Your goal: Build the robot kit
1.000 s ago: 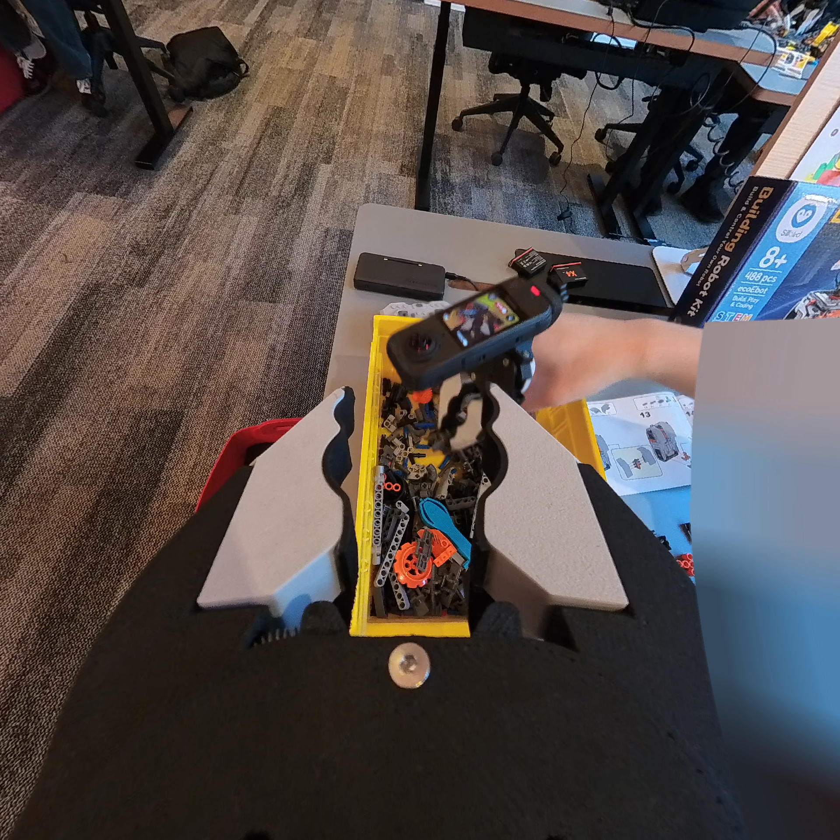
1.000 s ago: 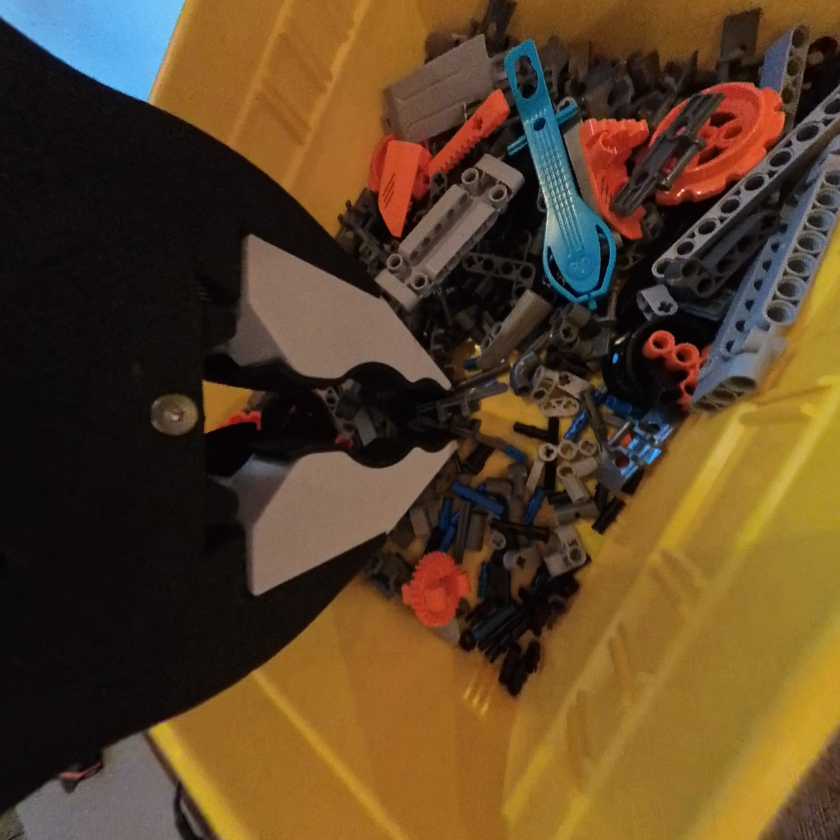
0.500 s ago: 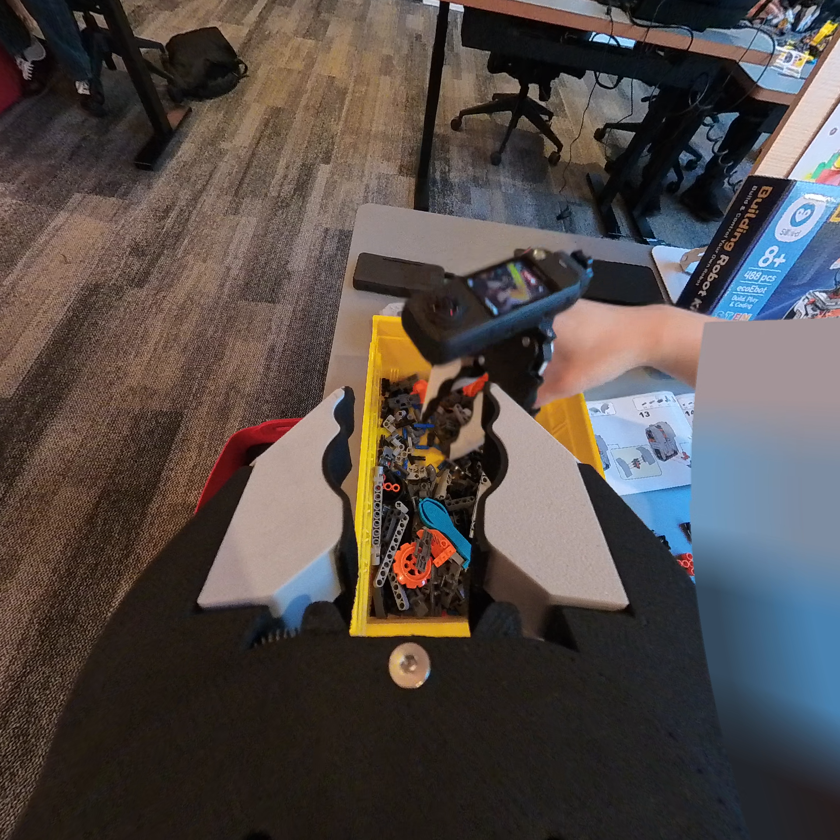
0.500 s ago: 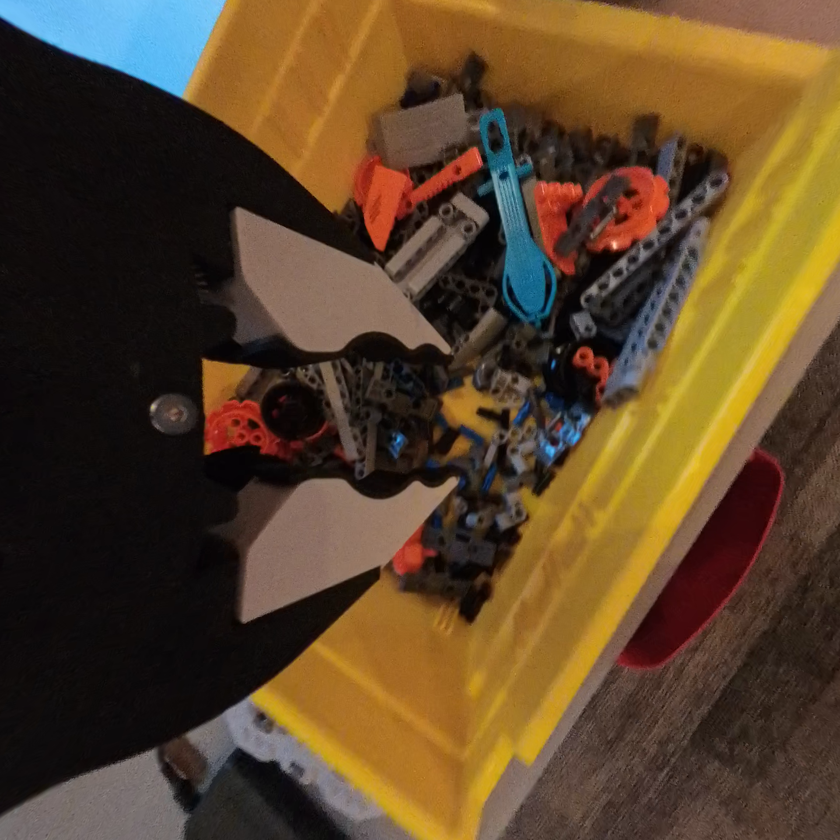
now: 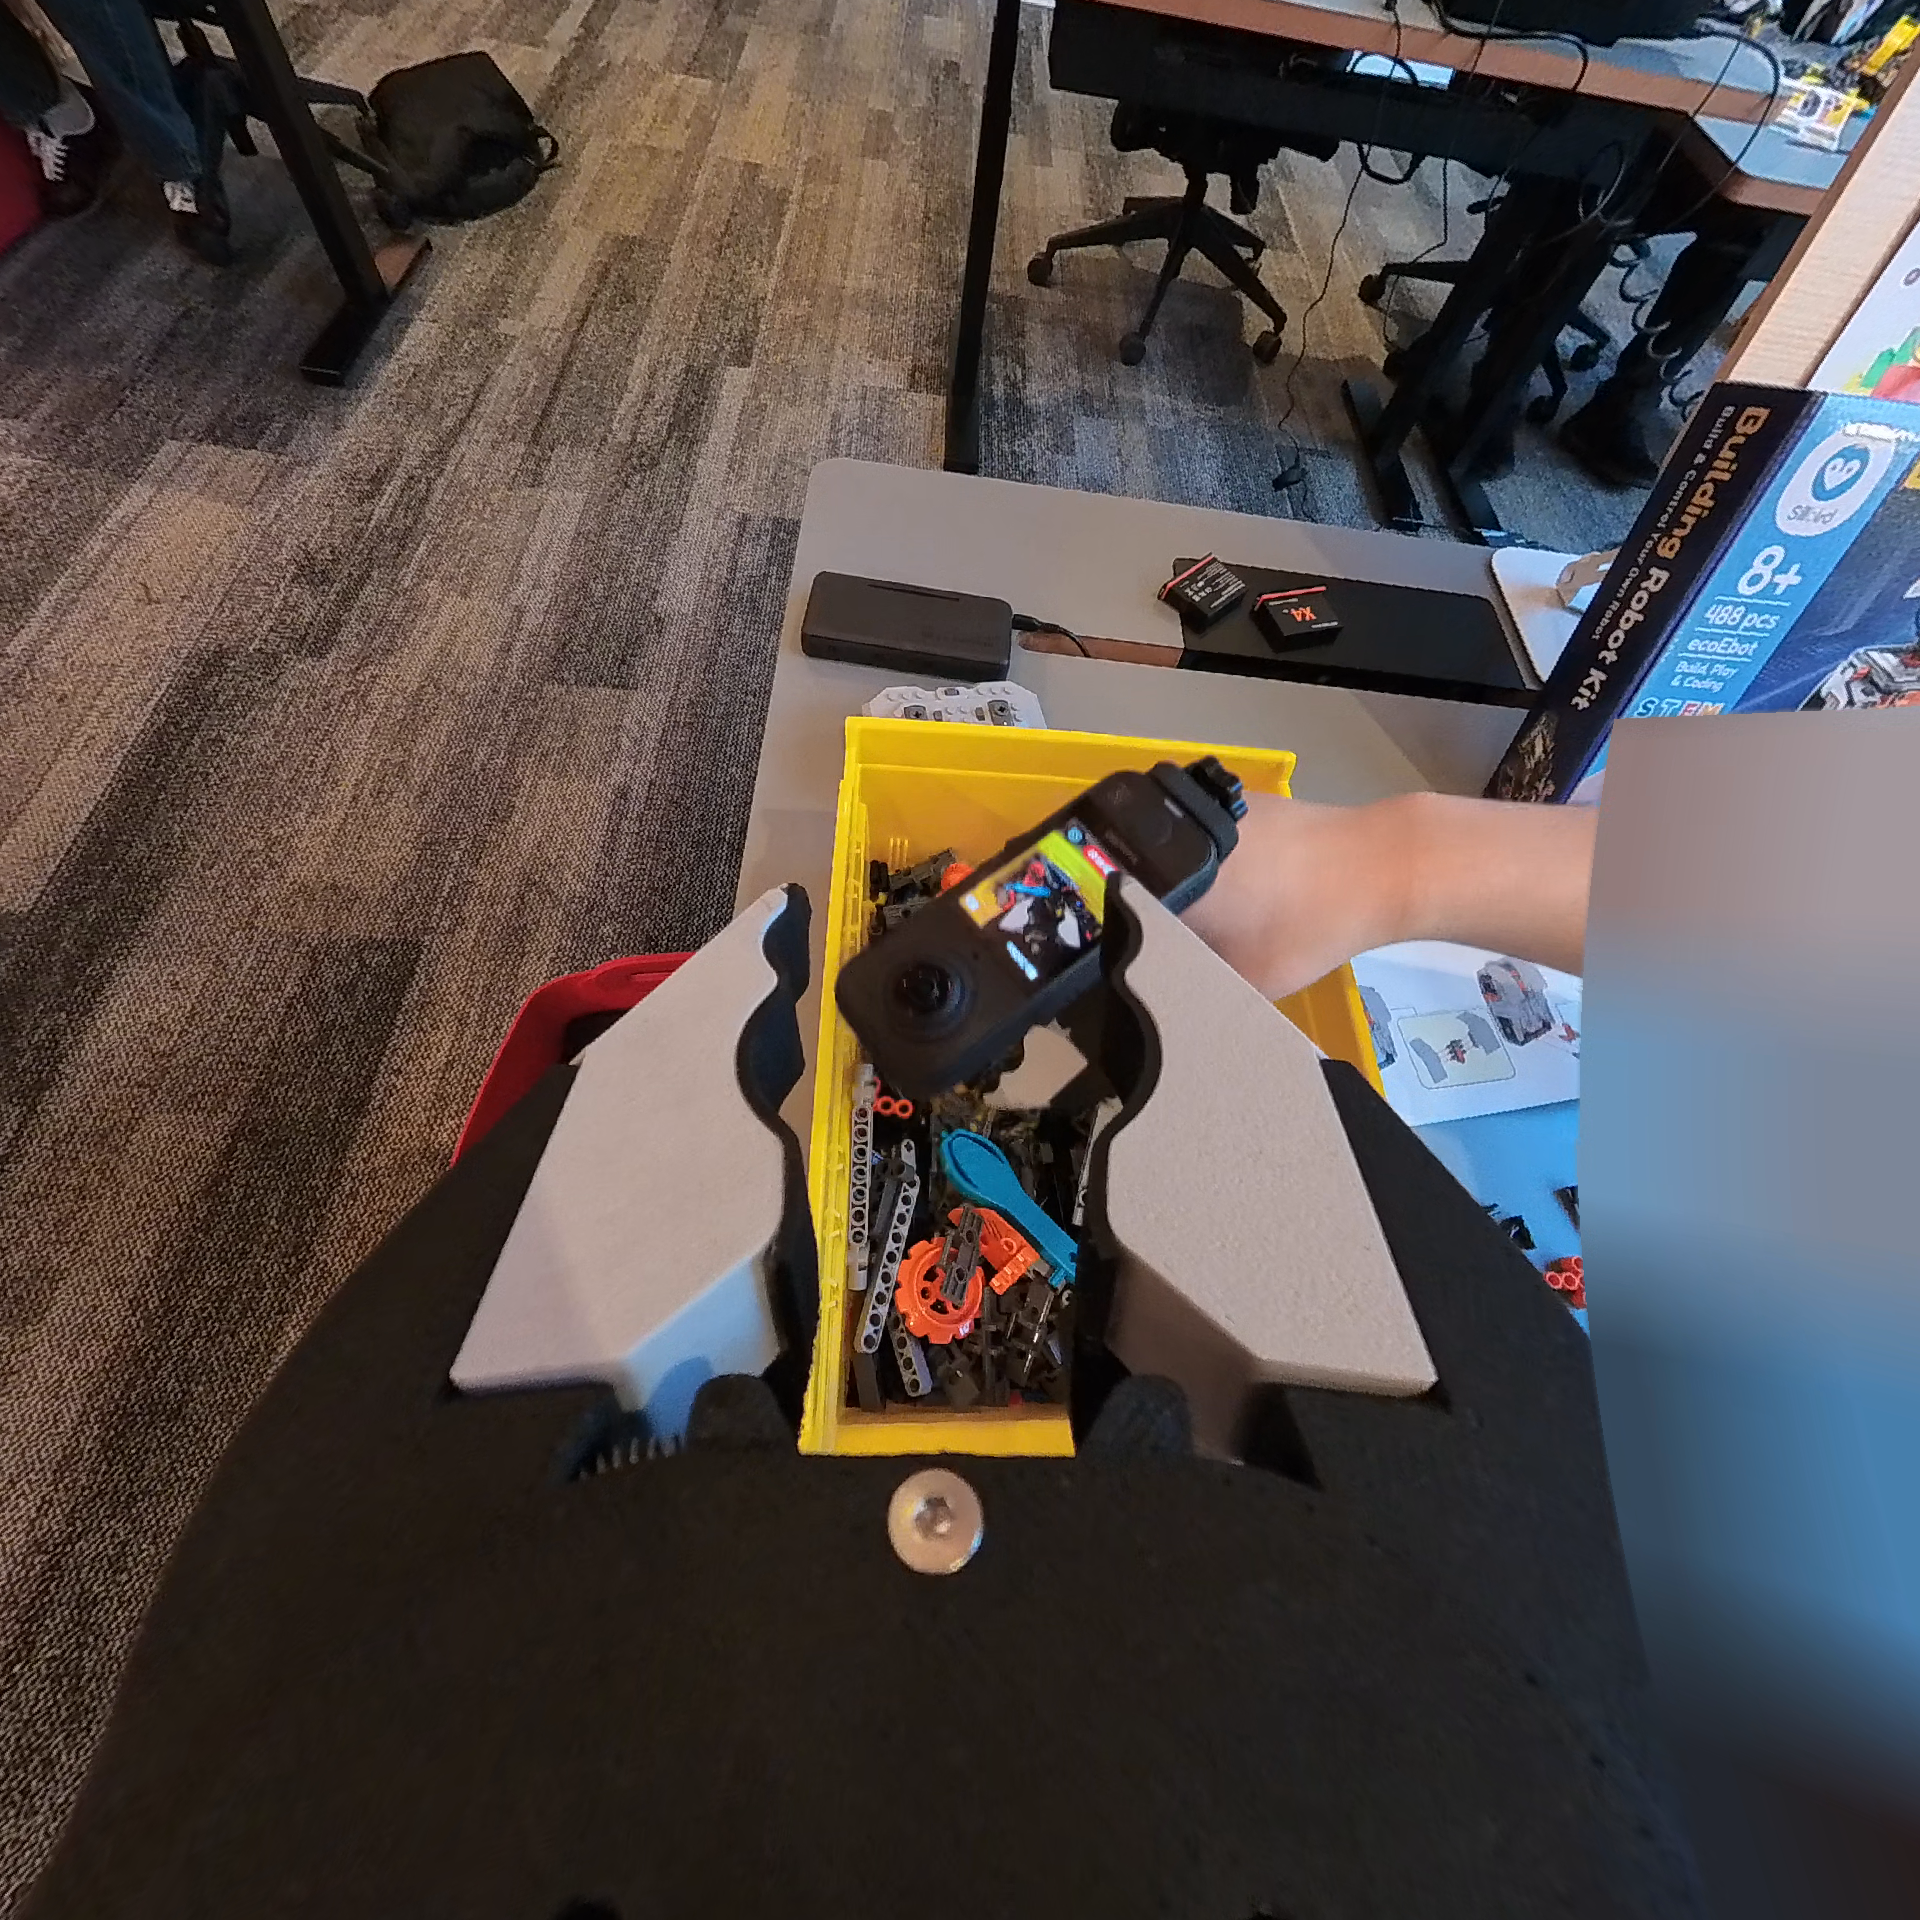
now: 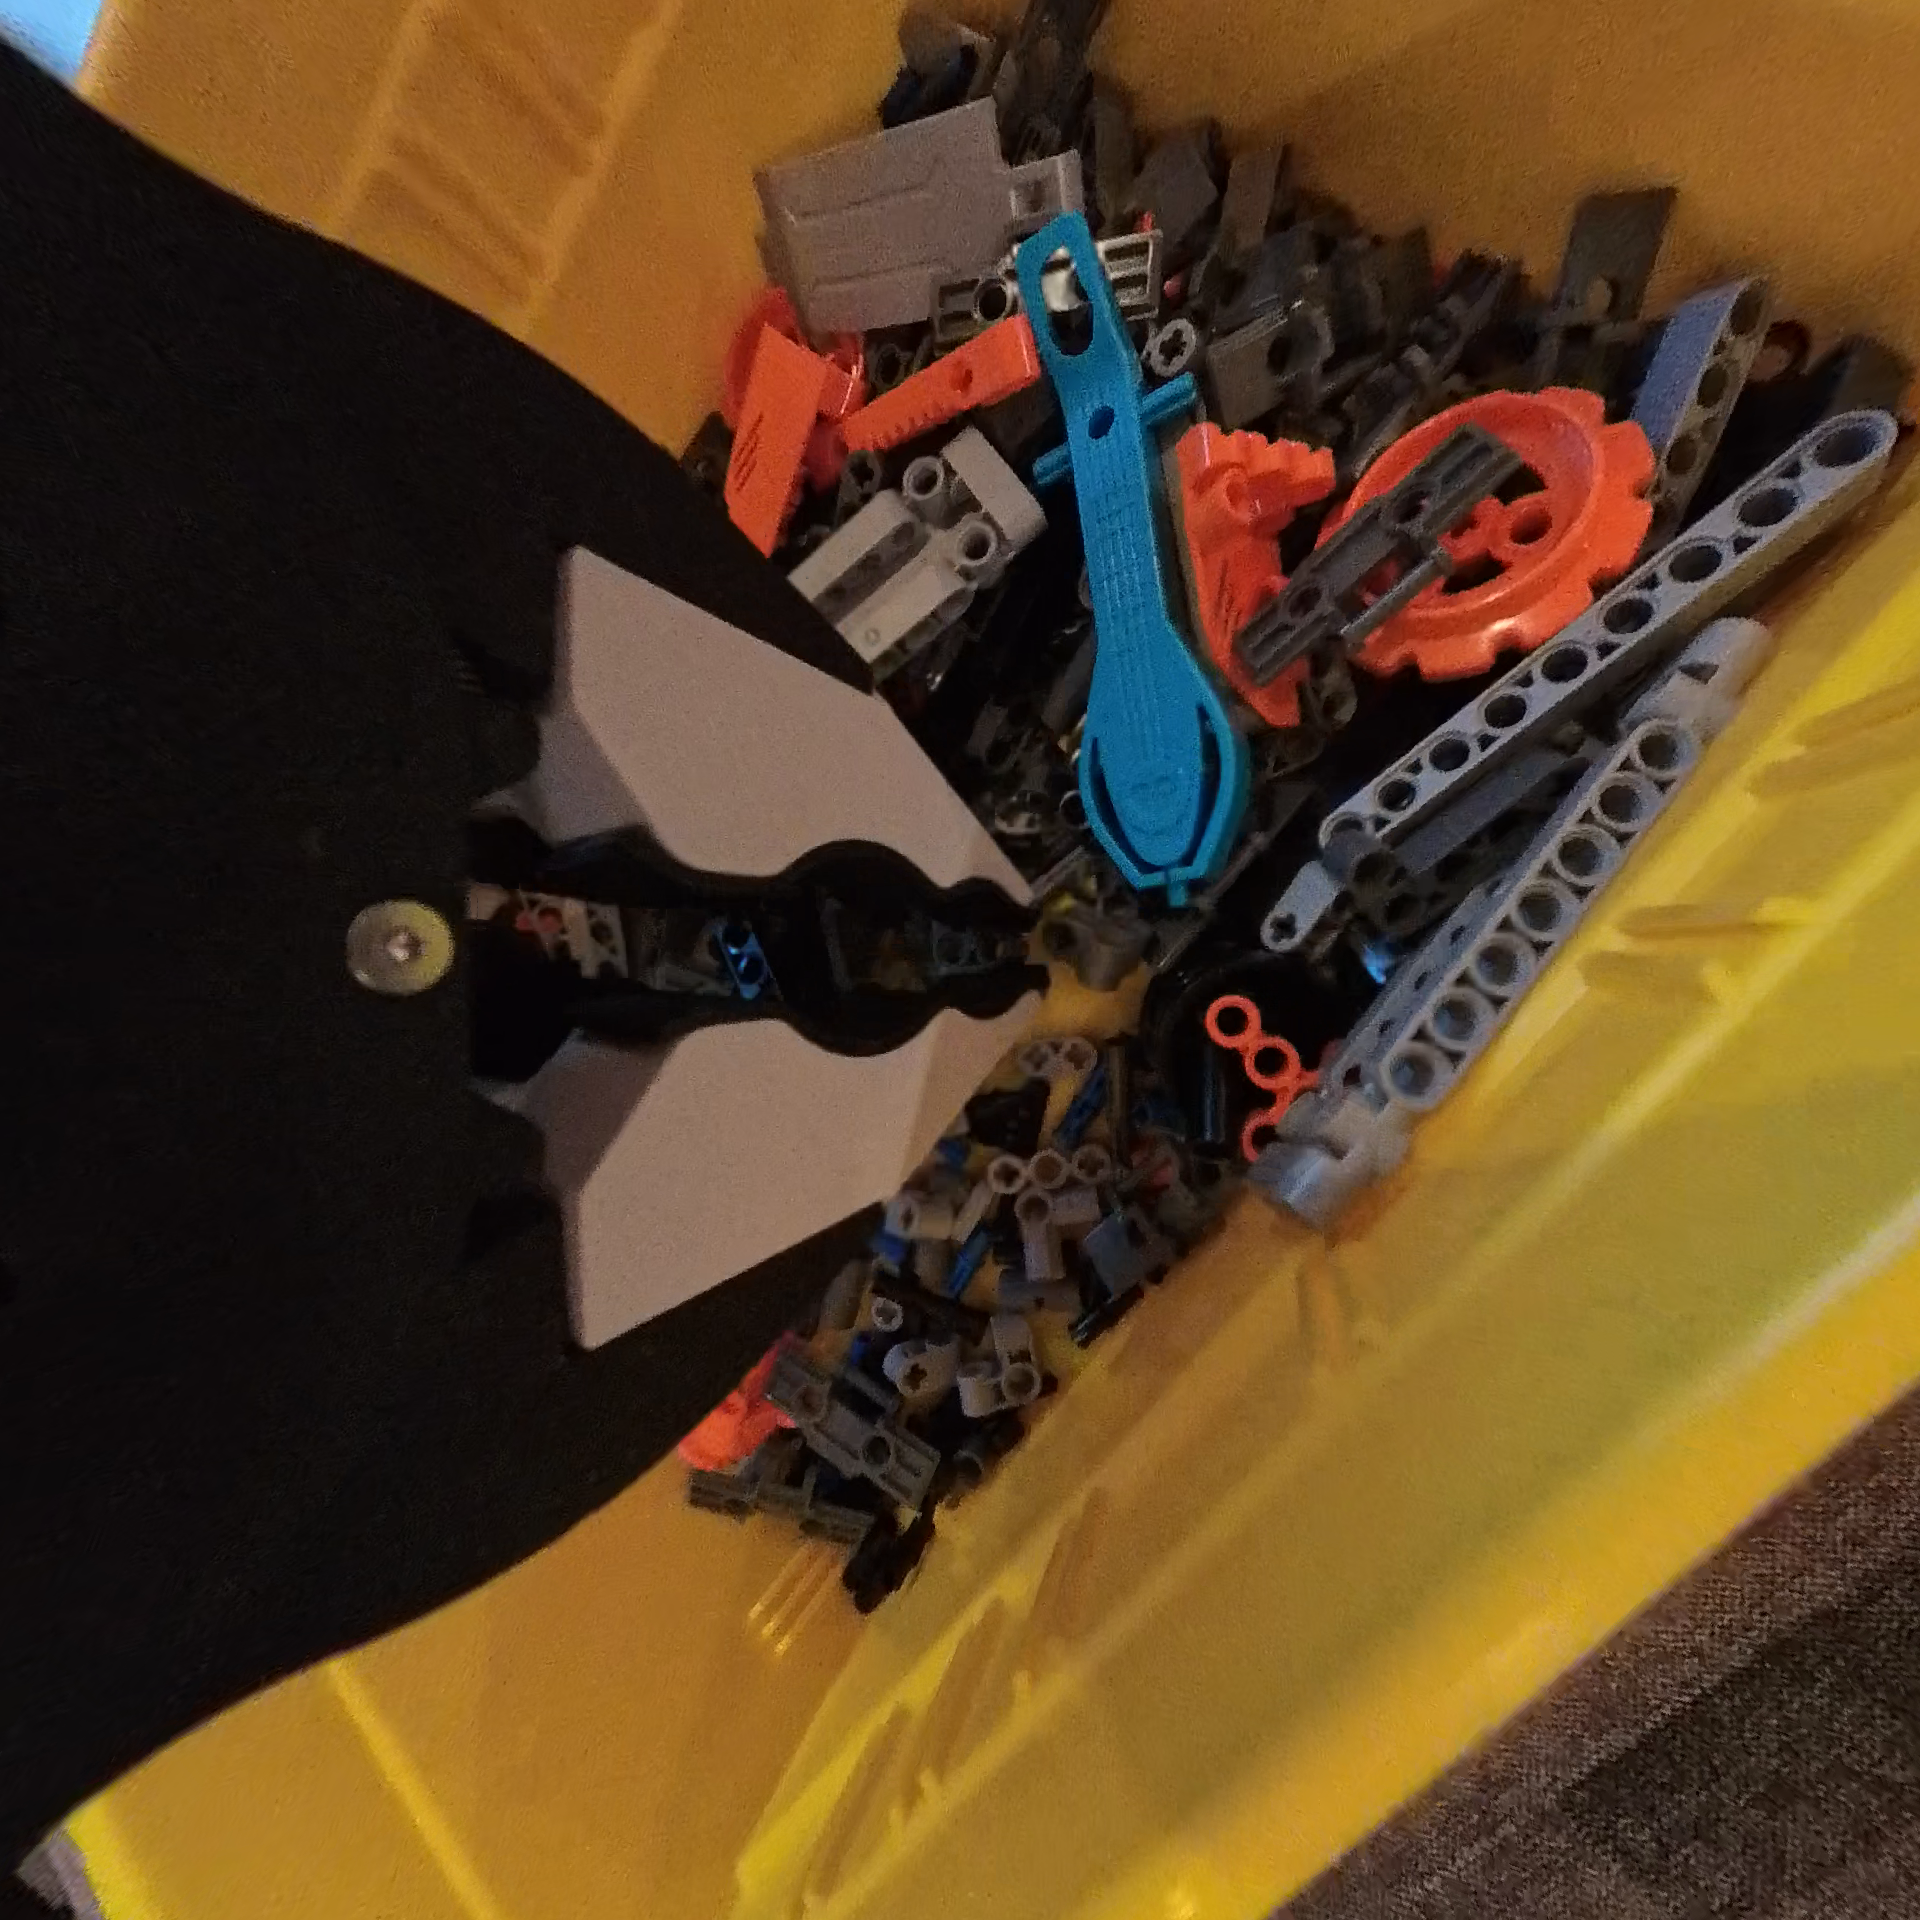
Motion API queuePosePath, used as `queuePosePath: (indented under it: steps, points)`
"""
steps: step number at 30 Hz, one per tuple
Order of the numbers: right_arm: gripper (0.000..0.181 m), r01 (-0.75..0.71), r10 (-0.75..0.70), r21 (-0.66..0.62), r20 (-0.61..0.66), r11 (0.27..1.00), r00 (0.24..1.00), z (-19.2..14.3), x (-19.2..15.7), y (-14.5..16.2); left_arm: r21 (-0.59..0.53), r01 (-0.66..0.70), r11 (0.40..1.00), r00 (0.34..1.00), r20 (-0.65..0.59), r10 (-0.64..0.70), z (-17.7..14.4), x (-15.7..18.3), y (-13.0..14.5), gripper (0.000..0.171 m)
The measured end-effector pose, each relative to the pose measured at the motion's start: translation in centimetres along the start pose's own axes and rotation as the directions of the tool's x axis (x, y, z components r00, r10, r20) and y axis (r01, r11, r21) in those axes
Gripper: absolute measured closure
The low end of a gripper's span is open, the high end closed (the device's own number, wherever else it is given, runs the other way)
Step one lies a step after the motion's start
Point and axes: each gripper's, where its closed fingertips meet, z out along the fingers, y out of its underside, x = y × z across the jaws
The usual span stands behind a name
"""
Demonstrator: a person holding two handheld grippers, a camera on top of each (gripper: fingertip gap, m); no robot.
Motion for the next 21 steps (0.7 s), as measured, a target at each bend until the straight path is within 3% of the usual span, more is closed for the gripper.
queuePosePath:
  steps: [5,10,11,12,13,18,21]
  points:
    - [0.175,-0.078,0.077,-0.007,-0.066,0.997,0.995,-1.1,2.6,1.3,0.007,0.003,1.000,1.000,0.001,-0.003,-0.1,-0.1,-0.1,0.118]
    - [0.175,-0.205,0.194,-0.023,-0.237,0.978,0.952,-3.3,7.5,3.9,0.001,0.000,1.000,1.000,0.002,0.000,0.0,0.0,0.0,0.118]
    - [0.173,-0.228,0.220,-0.004,-0.257,0.974,0.941,-3.8,8.1,4.0,0.000,-0.001,1.000,1.000,0.002,0.001,0.0,0.0,0.0,0.118]
    - [0.156,-0.248,0.247,0.026,-0.239,0.968,0.939,-4.0,8.1,3.9,0.000,-0.001,1.000,1.000,0.001,0.001,0.0,0.0,0.0,0.118]
    - [0.139,-0.265,0.269,0.045,-0.194,0.963,0.943,-4.2,7.7,3.6,0.001,0.001,1.000,1.000,0.001,-0.001,0.0,0.0,0.0,0.118]
    - [0.128,-0.213,0.214,0.047,-0.025,0.976,0.976,-4.1,2.9,2.8,0.001,0.003,1.000,1.000,0.000,-0.003,0.0,-0.1,0.0,0.118]
    - [0.093,-0.183,0.190,-0.073,0.104,0.980,0.976,-2.5,-1.4,3.6,0.003,0.004,1.000,1.000,0.000,-0.004,0.0,-0.1,0.0,0.118]
